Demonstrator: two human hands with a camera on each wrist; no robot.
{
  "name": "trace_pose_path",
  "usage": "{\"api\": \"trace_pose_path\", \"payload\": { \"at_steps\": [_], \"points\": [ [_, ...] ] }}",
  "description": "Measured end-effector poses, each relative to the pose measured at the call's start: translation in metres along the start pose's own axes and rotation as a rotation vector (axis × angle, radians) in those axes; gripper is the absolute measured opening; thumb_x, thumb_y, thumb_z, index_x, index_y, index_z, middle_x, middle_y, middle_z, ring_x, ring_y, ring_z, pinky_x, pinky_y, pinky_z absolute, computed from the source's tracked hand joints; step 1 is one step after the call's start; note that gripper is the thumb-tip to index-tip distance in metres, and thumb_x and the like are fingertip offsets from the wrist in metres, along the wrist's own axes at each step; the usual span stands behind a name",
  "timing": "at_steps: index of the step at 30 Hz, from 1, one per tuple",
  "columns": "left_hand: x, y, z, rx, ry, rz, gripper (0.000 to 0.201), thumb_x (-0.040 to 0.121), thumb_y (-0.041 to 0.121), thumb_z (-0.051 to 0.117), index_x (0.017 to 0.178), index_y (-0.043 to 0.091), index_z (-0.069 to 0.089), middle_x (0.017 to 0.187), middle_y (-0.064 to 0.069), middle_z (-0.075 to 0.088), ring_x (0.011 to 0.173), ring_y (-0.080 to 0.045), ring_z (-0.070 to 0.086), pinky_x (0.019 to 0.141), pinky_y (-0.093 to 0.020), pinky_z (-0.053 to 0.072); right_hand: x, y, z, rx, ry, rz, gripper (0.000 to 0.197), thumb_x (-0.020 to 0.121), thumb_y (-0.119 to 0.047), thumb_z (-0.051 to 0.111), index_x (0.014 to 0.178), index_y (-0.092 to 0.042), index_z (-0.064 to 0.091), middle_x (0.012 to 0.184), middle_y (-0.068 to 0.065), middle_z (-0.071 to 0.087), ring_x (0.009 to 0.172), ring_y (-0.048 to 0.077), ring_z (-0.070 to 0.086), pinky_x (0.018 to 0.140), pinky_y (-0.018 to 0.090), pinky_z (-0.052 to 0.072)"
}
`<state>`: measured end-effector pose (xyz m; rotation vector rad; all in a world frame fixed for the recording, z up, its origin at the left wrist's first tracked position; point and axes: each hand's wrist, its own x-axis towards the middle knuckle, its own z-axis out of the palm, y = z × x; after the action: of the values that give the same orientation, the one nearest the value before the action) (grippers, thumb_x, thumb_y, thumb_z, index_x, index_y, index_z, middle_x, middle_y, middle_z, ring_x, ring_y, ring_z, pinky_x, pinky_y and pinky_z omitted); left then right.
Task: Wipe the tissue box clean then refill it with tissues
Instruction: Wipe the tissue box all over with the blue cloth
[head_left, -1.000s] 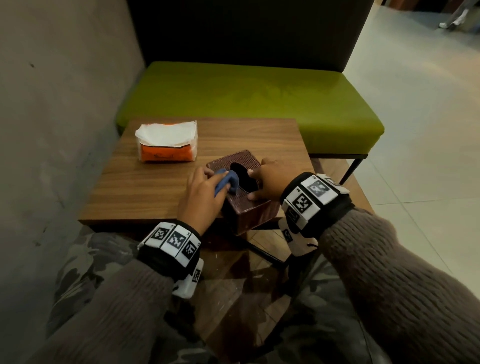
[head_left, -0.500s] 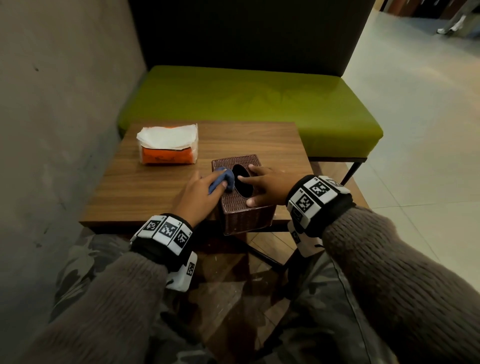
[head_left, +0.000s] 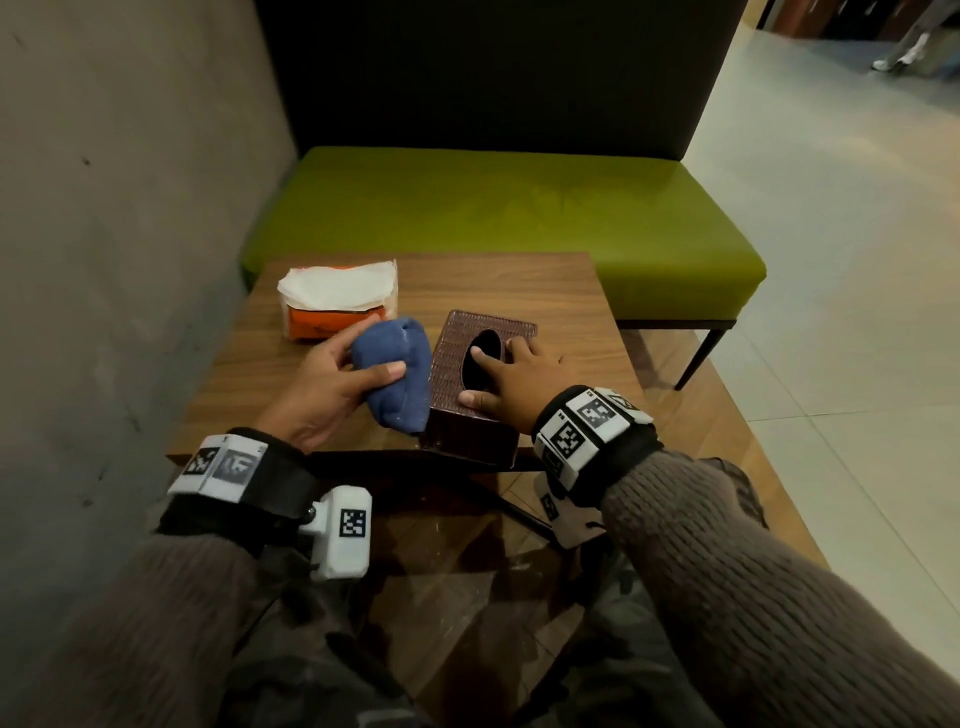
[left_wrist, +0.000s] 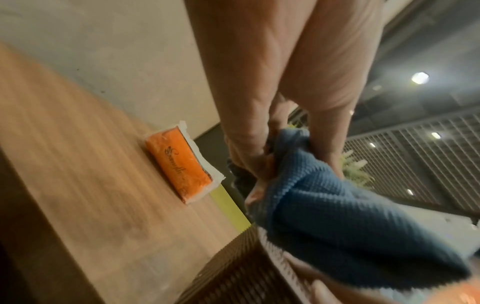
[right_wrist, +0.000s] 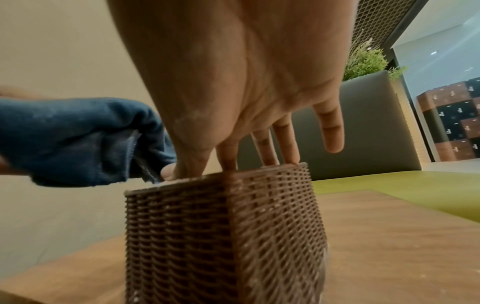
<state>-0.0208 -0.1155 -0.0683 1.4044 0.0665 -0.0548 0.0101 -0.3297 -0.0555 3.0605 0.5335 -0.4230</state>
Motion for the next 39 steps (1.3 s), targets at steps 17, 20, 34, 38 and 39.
{"api": "trace_pose_path", "payload": {
  "at_steps": [17,20,34,38,39],
  "points": [
    [-0.009,-0.021,0.022,0.604,0.563,0.271,0.054,0.082,0.006,0.065,0.129,0.01,0.039,0.105,-0.004,0.054,0.092,-0.017,0.054,0.076,-0.023,0.038,0.014,0.015,-0.014,0.113,-0.134,-0.064,0.075,0.088,-0.061,0.049,0.149,-0.045,0.01,0.161,0.005,-0.006,0.148,0.028,-0.003,0.116,0.051,0.007],
    [-0.003,-0.032,0.035,0.638,0.346,0.218,0.046,0.086,0.011,0.063,0.129,0.013,0.048,0.117,-0.007,0.06,0.106,-0.021,0.056,0.087,-0.024,0.04,0.015,0.015,-0.014,0.137,-0.139,-0.061,0.073,0.088,-0.062,0.049,0.149,-0.046,0.011,0.161,0.005,-0.002,0.148,0.029,0.002,0.116,0.05,0.011],
    [-0.008,-0.049,0.056,0.823,0.395,0.279,0.033,0.081,0.002,0.061,0.113,0.007,0.055,0.113,-0.012,0.047,0.096,-0.027,0.055,0.078,-0.031,0.044,0.021,0.014,-0.01,0.154,-0.109,-0.058,0.072,0.086,-0.063,0.051,0.147,-0.049,0.016,0.161,0.003,0.002,0.147,0.029,0.005,0.117,0.051,0.014],
    [-0.034,-0.053,0.06,0.869,0.165,0.424,0.032,0.082,0.003,0.063,0.111,0.015,0.06,0.105,-0.002,0.05,0.093,-0.012,0.054,0.076,-0.022,0.044,0.021,0.015,-0.011,0.152,-0.127,-0.067,0.07,0.088,-0.061,0.05,0.147,-0.048,0.015,0.161,0.003,0.0,0.147,0.029,0.003,0.117,0.051,0.013],
    [-0.024,-0.049,0.054,0.867,0.183,0.402,0.029,0.082,0.002,0.063,0.108,0.014,0.061,0.104,-0.003,0.05,0.091,-0.014,0.055,0.074,-0.022,0.043,0.021,0.015,-0.011,0.149,-0.139,-0.066,0.07,0.089,-0.06,0.049,0.148,-0.048,0.014,0.161,0.003,-0.002,0.147,0.03,0.002,0.117,0.051,0.012]
  ]
}}
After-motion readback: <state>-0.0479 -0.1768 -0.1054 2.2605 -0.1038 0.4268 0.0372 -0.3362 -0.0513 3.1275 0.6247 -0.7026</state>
